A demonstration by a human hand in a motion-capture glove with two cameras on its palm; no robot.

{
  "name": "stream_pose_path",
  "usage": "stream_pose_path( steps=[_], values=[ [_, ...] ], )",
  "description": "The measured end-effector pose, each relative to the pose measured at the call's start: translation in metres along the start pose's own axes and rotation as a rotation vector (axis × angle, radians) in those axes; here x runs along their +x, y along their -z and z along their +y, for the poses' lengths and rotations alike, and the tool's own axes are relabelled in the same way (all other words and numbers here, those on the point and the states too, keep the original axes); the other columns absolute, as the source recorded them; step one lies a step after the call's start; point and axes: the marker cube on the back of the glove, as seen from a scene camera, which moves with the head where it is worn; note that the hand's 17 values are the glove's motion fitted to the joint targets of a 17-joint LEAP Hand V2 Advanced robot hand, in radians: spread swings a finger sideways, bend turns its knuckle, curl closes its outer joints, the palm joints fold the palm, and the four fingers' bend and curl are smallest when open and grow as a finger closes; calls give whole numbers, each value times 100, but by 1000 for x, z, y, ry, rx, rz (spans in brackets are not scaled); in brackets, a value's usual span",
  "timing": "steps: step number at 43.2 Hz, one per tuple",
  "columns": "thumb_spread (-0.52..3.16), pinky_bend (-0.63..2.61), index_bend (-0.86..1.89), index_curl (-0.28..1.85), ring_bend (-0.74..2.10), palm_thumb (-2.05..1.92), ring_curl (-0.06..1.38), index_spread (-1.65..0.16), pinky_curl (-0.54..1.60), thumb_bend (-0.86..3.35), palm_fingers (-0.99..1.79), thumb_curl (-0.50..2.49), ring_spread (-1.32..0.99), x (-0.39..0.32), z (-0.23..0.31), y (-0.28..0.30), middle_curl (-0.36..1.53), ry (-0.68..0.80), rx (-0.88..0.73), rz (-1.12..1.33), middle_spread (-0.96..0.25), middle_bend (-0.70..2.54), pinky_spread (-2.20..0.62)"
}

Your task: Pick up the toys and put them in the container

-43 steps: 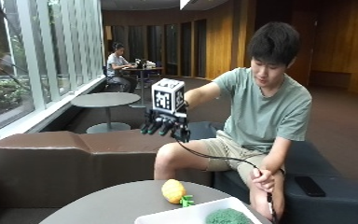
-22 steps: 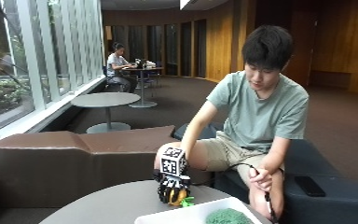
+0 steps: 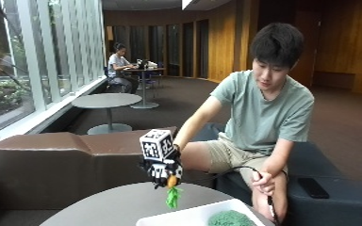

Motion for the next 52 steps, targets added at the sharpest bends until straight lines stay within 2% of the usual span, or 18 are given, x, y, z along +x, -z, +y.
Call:
stream_pose_path(
  steps=[11,20,30,37,52],
  values=[
    [69,97,81,61,115,65,67,-39,44,22,110,79,-39,-72,-33,182,61,72,221,48,-25,100,-33],
    [51,103,88,73,121,64,71,-40,48,21,103,88,-40,-144,-55,264,67,158,338,173,-23,107,-34],
    [35,107,89,84,126,64,74,-41,52,21,97,95,-40,-216,-89,270,73,237,338,184,-22,112,-34],
    [29,109,89,91,128,63,75,-41,54,21,94,100,-40,-258,-120,258,75,233,335,152,-22,113,-34],
    [21,113,80,102,128,61,76,-43,55,18,76,107,-39,-274,-143,233,78,215,241,185,-22,111,-33]
  ],
)
